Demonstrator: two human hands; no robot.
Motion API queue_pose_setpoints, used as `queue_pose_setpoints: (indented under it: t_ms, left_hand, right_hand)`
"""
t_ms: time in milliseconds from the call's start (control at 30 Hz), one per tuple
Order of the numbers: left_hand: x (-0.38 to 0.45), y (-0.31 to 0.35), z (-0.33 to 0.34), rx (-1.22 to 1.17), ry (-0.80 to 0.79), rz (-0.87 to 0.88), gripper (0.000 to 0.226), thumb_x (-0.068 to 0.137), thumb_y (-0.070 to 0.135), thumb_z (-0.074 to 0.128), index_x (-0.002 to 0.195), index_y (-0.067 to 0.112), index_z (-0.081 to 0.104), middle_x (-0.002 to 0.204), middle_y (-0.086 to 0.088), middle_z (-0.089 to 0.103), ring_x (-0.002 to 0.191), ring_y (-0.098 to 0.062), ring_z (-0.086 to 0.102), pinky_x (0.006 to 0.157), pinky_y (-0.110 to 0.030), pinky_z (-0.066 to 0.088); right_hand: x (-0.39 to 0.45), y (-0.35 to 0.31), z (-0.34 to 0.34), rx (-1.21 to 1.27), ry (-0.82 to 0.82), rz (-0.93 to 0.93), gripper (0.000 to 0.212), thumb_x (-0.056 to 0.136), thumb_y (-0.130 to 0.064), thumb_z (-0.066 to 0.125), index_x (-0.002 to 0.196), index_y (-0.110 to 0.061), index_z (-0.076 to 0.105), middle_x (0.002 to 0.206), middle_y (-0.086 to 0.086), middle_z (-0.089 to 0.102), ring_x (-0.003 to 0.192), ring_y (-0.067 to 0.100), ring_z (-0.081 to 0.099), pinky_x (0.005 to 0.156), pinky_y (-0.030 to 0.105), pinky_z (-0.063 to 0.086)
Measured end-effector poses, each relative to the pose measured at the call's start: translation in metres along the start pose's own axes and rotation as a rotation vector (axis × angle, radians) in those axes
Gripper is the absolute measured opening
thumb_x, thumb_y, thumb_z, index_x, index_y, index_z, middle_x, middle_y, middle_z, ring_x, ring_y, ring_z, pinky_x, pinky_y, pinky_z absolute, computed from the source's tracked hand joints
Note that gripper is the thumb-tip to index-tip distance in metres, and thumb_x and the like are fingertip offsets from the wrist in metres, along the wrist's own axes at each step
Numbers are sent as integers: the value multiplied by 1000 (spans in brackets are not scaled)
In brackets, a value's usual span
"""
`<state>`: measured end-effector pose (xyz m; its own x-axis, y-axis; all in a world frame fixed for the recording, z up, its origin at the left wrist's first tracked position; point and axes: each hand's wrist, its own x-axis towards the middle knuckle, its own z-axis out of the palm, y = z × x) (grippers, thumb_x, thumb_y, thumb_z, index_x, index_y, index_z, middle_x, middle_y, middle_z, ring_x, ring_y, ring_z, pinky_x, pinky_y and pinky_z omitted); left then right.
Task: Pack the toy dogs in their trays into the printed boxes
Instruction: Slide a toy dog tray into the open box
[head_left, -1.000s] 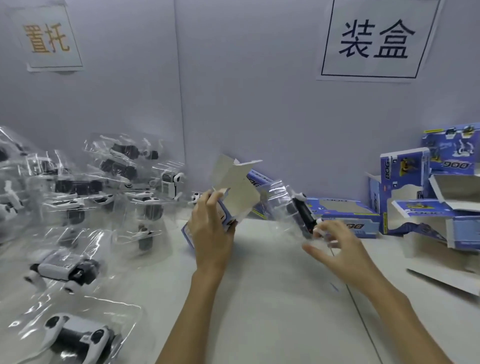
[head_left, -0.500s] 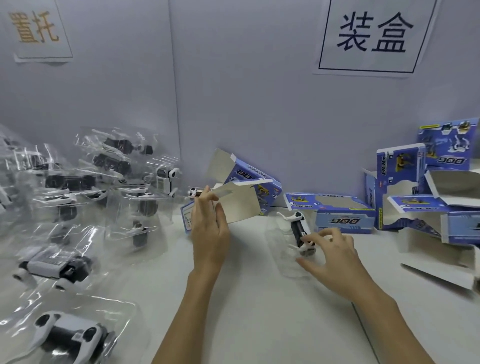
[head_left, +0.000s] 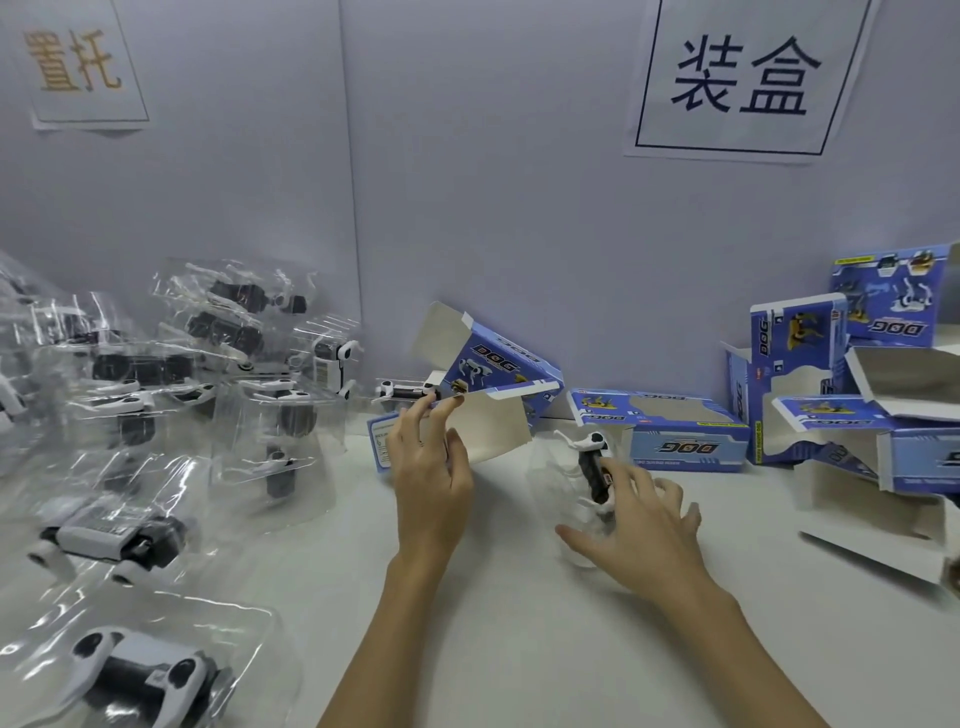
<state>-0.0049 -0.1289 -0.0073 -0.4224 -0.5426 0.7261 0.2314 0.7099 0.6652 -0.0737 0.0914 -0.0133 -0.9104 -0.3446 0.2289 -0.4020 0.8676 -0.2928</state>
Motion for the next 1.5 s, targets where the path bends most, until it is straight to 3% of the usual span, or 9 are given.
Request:
queue_pose_setpoints:
  t_ms: [100,200,467,600,733,933,1133,1333,1500]
  left_hand:
    - [1,0,0,3,3,1,43,101,12,47,139,27,59,148,3,51,142,-29,38,114,-53,39]
    - [1,-2,0,4,9,-6,44,102,5,50,139,26,59,148,3,51,143,-31,38,113,-55,40]
    - [1,-2,0,5,3,-10,42,102,6,51,139,25,60,148,3,50,141,-31,38,109,-57,42]
    - [2,-2,0,9,5,-1,42,102,8,49,139,25,59,148,2,51,139,-31,40,109,-56,42]
    - [0,-4,0,25,14,15,42,101,8,49,139,25,59,147,1,51,135,-26,41,111,-50,40]
    - [1,-4,3,43,44,37,41,101,9,50,138,25,60,144,3,51,131,-24,42,110,-48,40]
    - [-1,-6,2,76,48,46,41,101,18,46,138,28,59,145,6,50,131,-21,41,111,-18,28]
    - [3,-7,-1,62,132,14,45,103,1,52,141,25,55,148,4,49,121,-24,42,98,-2,25]
    - [4,-2,-2,46,137,21,48,101,-2,54,140,24,56,146,5,52,122,-26,45,98,0,23]
  right_hand:
    - [6,-3,-11,54,47,16,65,93,-80,34,140,-39,52,148,-12,49,144,29,36,119,57,23]
    - [20,-5,-22,244,191,-41,38,106,-45,46,136,-28,62,141,-1,62,135,27,49,112,48,39]
    - [59,-5,-19,163,-47,-48,57,97,-12,60,150,-32,51,147,5,51,130,39,44,99,46,46]
    - [63,-5,-16,150,-147,5,48,104,-17,45,145,-38,57,135,9,58,133,38,37,85,42,43]
    - [64,7,-25,481,-119,25,38,114,-32,34,140,-26,62,131,2,65,132,29,53,103,39,44]
    - [37,22,-10,809,111,143,21,105,-22,59,125,-27,65,128,3,68,116,24,66,95,36,50]
    - [32,18,-10,914,-129,242,77,85,-17,81,153,-21,45,123,4,66,108,21,68,95,36,52]
    - [20,28,-21,993,-48,48,60,70,-21,73,129,-25,67,107,-4,79,93,15,76,73,24,59]
    - [14,42,-34,1013,-70,-113,59,72,-16,72,128,-34,69,117,-9,78,113,8,71,87,26,58]
